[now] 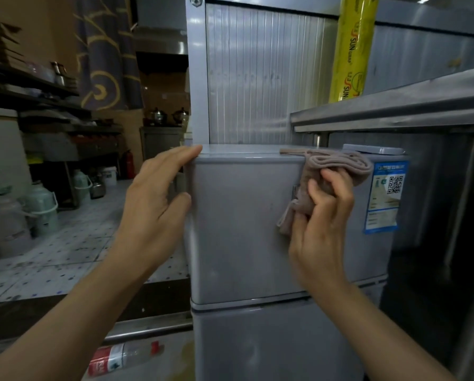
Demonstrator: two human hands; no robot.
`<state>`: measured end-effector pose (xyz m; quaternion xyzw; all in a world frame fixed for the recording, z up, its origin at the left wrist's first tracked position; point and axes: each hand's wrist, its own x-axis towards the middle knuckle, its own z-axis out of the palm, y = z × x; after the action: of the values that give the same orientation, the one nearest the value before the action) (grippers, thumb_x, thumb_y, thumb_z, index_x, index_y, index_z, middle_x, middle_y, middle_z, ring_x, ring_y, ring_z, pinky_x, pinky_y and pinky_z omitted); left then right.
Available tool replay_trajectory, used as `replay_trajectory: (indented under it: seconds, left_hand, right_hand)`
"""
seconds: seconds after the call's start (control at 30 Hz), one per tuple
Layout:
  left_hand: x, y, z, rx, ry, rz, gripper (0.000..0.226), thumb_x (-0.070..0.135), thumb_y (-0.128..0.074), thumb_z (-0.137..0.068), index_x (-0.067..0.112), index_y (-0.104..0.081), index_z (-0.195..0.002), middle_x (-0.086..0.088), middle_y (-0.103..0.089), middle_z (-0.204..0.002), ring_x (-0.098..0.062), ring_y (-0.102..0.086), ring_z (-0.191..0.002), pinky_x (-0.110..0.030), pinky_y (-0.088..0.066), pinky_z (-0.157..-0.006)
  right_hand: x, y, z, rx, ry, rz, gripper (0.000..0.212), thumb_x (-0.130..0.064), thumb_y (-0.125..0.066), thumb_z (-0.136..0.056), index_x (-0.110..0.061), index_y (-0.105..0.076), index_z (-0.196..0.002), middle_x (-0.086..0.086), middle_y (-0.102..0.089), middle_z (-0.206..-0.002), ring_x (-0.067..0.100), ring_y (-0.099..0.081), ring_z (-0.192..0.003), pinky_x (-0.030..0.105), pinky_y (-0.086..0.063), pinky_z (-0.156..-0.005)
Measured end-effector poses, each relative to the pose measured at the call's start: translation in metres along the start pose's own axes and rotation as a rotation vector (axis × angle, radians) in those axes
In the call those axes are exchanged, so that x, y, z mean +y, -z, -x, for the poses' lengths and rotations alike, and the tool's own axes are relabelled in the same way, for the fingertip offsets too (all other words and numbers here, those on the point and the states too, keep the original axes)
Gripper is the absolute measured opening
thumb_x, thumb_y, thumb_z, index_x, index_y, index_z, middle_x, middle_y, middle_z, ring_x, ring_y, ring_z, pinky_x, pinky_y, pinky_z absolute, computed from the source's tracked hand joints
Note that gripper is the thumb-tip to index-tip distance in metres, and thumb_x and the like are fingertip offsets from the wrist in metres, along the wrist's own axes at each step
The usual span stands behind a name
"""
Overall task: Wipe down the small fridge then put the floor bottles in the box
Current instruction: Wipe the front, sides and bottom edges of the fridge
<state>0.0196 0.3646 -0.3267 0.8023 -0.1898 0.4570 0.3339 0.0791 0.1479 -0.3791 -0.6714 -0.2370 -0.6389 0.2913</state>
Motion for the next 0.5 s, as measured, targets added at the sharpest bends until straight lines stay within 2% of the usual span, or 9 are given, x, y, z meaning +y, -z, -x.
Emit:
replay_trajectory:
  seconds: [0.07, 0.17, 0.23, 0.3, 0.37, 0.43, 0.5]
  left_hand:
    - [-0.001, 0.0, 0.004, -0.024, 0.03, 0.038, 0.07, 0.008, -0.041, -0.072, 0.043, -0.04, -0.133, 0.035, -0.038, -0.126, 0.019, -0.029, -0.122, -0.012, -0.025, -0.102]
    - [-0.001, 0.002, 0.009, -0.076, 0.048, 0.077, 0.074, 0.002, -0.046, -0.077, 0.042, -0.033, -0.138, 0.025, -0.037, -0.137, 0.014, -0.029, -0.126, -0.026, -0.031, -0.104]
    - [-0.002, 0.006, 0.009, -0.096, 0.047, 0.087, 0.08, -0.007, -0.048, -0.08, 0.044, -0.031, -0.139, 0.024, -0.037, -0.137, 0.018, -0.028, -0.124, -0.02, -0.03, -0.103]
    - [-0.002, 0.012, 0.007, -0.132, 0.046, 0.099, 0.081, -0.01, -0.048, -0.08, 0.044, -0.032, -0.139, 0.026, -0.036, -0.139, 0.022, -0.025, -0.123, -0.004, -0.026, -0.099]
    - [-0.003, 0.02, 0.006, -0.174, 0.037, 0.097, 0.079, -0.012, -0.047, -0.08, 0.041, -0.035, -0.138, 0.029, -0.033, -0.14, 0.023, -0.021, -0.125, 0.006, -0.018, -0.097]
    - [-0.006, 0.028, 0.006, -0.196, 0.013, 0.078, 0.078, -0.013, -0.047, -0.08, 0.038, -0.038, -0.138, 0.031, -0.032, -0.141, 0.021, -0.02, -0.128, 0.006, -0.016, -0.098]
    - [-0.009, 0.033, 0.007, -0.208, 0.035, 0.081, 0.077, -0.011, -0.047, -0.081, 0.041, -0.038, -0.137, 0.03, -0.033, -0.14, 0.024, -0.02, -0.124, 0.002, -0.021, -0.097]
  right_hand:
    - [-0.021, -0.015, 0.002, 0.036, 0.004, 0.005, 0.019, -0.003, -0.048, -0.094, -0.005, -0.043, -0.111, 0.01, -0.031, -0.132, 0.035, -0.034, -0.129, 0.05, -0.033, -0.107]
    - [-0.044, -0.031, 0.009, -0.003, 0.132, 0.016, 0.013, -0.009, -0.047, -0.096, -0.004, -0.046, -0.109, 0.01, -0.036, -0.128, 0.03, -0.037, -0.124, 0.045, -0.035, -0.106]
    - [-0.044, -0.029, 0.012, -0.096, 0.263, 0.04, 0.02, -0.012, -0.049, -0.096, -0.006, -0.046, -0.114, 0.01, -0.037, -0.127, 0.029, -0.037, -0.124, 0.044, -0.035, -0.107]
    - [-0.026, -0.017, 0.012, -0.17, 0.353, 0.14, 0.036, -0.017, -0.055, -0.091, -0.01, -0.044, -0.124, 0.009, -0.037, -0.13, 0.029, -0.037, -0.128, 0.046, -0.031, -0.11]
    - [-0.007, -0.002, 0.014, -0.203, 0.313, 0.268, 0.048, -0.025, -0.052, -0.089, -0.013, -0.038, -0.133, 0.008, -0.034, -0.137, 0.029, -0.032, -0.133, 0.046, -0.02, -0.115]
    - [-0.008, 0.001, 0.016, -0.208, 0.199, 0.328, 0.053, -0.028, -0.047, -0.089, -0.012, -0.033, -0.138, 0.01, -0.028, -0.144, 0.031, -0.023, -0.139, 0.048, -0.017, -0.116]
    - [-0.03, -0.013, 0.016, -0.23, 0.164, 0.314, 0.058, -0.028, -0.043, -0.089, -0.009, -0.028, -0.142, 0.01, -0.022, -0.149, 0.032, -0.015, -0.142, 0.051, -0.016, -0.115]
